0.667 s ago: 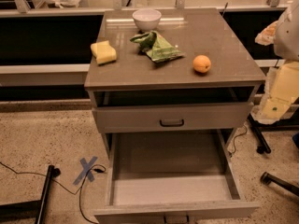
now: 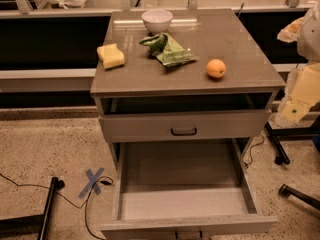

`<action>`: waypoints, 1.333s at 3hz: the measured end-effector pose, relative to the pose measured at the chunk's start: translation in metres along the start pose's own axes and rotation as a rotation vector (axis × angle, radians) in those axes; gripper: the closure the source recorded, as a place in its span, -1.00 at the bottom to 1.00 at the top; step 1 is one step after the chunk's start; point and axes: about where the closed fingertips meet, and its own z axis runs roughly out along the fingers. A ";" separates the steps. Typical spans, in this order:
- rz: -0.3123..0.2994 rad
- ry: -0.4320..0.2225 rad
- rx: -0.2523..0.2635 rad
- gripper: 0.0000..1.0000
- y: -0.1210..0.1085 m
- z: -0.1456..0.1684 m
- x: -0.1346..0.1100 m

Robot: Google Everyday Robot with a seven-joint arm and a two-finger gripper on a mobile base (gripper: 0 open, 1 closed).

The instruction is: Place orange into middle drawer

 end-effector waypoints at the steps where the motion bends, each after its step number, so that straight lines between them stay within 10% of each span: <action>1: 0.062 -0.048 0.116 -1.00 -0.052 0.010 0.020; 2: 0.199 -0.180 0.254 -1.00 -0.135 0.052 0.043; 4: 0.528 -0.405 0.317 -1.00 -0.224 0.134 0.057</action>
Offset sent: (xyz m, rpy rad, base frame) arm 0.2129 -0.1104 -0.0238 0.2916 -0.4337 -0.2926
